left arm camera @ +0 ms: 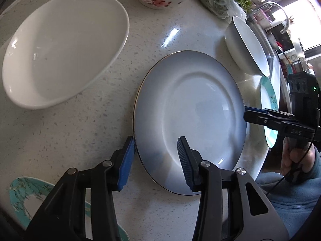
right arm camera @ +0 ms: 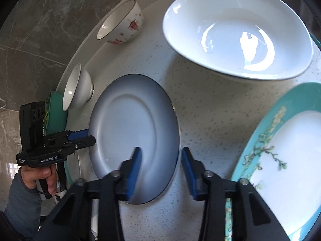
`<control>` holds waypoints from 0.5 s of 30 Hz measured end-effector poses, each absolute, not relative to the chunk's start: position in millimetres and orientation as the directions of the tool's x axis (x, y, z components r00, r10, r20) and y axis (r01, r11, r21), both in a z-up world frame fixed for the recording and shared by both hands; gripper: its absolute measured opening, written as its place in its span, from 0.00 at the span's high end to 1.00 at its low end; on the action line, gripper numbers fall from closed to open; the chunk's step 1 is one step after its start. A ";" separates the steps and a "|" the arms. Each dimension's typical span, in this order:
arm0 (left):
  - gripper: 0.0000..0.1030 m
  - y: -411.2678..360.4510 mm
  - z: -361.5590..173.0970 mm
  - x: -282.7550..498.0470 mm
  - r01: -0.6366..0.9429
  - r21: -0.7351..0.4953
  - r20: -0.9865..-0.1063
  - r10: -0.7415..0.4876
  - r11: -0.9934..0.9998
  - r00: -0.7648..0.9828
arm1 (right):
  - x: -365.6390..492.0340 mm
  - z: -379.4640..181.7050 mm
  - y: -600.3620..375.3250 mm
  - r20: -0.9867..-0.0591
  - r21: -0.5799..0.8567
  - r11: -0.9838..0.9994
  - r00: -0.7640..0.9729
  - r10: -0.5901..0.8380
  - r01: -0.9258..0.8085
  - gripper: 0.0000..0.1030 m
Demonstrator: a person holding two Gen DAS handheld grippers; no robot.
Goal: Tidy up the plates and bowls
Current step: 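Close the right gripper on the grey-rimmed plate rim and lift it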
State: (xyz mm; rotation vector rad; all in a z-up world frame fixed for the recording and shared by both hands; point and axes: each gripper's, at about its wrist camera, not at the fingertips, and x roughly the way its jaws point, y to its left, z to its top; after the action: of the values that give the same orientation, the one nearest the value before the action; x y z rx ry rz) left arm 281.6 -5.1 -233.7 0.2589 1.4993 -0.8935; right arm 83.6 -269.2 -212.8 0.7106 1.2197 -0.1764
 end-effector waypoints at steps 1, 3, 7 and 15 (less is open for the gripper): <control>0.61 -5.2 -234.0 283.1 0.640 -0.378 -0.919 -0.354 0.669 -0.173 | 85.0 -212.9 -269.3 -0.902 0.398 0.776 0.361 0.236 0.488 0.62; 0.61 -5.3 -235.0 285.4 0.634 -0.386 -0.916 -0.361 0.670 -0.176 | 89.8 -213.4 -271.1 -0.906 0.392 0.775 0.356 0.230 0.496 0.65; 0.61 -5.9 -235.6 288.0 0.635 -0.394 -0.912 -0.368 0.665 -0.181 | 96.6 -215.1 -268.3 -0.914 0.374 0.783 0.338 0.223 0.496 0.65; 0.79 -1.9 -233.6 294.8 0.625 -0.356 -0.926 -0.354 0.695 -0.133 | 95.9 -217.1 -271.0 -0.931 0.334 0.797 0.310 0.194 0.503 0.81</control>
State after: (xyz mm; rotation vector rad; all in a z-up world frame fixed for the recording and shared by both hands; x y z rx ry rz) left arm 294.8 -1.9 -233.6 0.2364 1.4800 -0.8557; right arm 95.9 -271.0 -217.1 0.6579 1.2627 -0.2249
